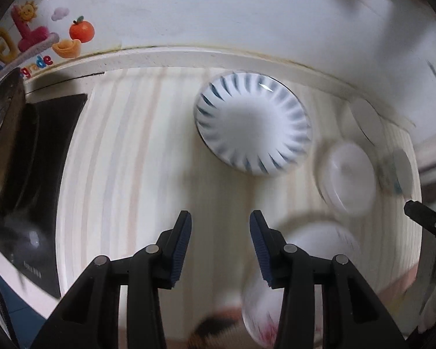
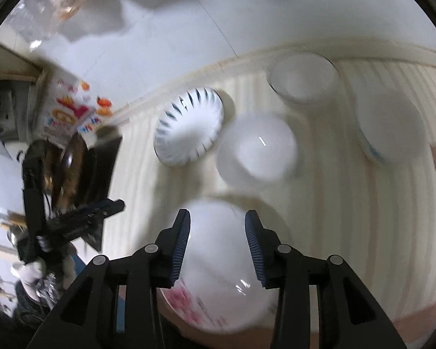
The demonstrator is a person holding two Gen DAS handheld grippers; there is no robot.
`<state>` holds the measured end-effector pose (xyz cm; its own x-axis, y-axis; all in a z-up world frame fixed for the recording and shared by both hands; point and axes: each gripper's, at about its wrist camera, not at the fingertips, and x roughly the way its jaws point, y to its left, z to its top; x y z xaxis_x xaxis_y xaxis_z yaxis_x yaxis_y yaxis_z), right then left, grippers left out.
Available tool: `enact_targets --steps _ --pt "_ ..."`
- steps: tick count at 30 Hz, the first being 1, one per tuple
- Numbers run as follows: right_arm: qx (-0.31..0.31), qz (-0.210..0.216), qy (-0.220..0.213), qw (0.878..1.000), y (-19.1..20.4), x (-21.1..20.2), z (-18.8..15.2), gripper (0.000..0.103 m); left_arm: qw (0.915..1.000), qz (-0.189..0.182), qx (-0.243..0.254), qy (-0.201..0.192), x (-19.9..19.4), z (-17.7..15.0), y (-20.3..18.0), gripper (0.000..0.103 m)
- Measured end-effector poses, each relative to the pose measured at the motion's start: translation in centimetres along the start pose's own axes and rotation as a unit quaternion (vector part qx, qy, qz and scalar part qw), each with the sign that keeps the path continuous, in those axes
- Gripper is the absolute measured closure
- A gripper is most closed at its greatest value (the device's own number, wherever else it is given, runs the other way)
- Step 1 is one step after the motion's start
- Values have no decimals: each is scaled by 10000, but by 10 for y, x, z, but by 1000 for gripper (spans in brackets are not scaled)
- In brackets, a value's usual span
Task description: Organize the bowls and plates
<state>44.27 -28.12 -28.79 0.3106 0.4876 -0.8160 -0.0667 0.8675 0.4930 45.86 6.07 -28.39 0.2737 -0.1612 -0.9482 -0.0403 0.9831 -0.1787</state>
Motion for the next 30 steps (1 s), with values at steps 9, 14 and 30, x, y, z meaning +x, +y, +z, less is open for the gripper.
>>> enact_targets --steps 9,14,30 --pt "464 -292 442 9975 17 122 124 61 9976 -204 -317 586 85 87 32 64" --pt "575 -573 815 9934 3 180 152 62 9954 -434 -331 791 120 109 31 65" --pt "206 -899 1000 9907 -6 205 149 90 9974 -344 -23 628 115 104 1 79"
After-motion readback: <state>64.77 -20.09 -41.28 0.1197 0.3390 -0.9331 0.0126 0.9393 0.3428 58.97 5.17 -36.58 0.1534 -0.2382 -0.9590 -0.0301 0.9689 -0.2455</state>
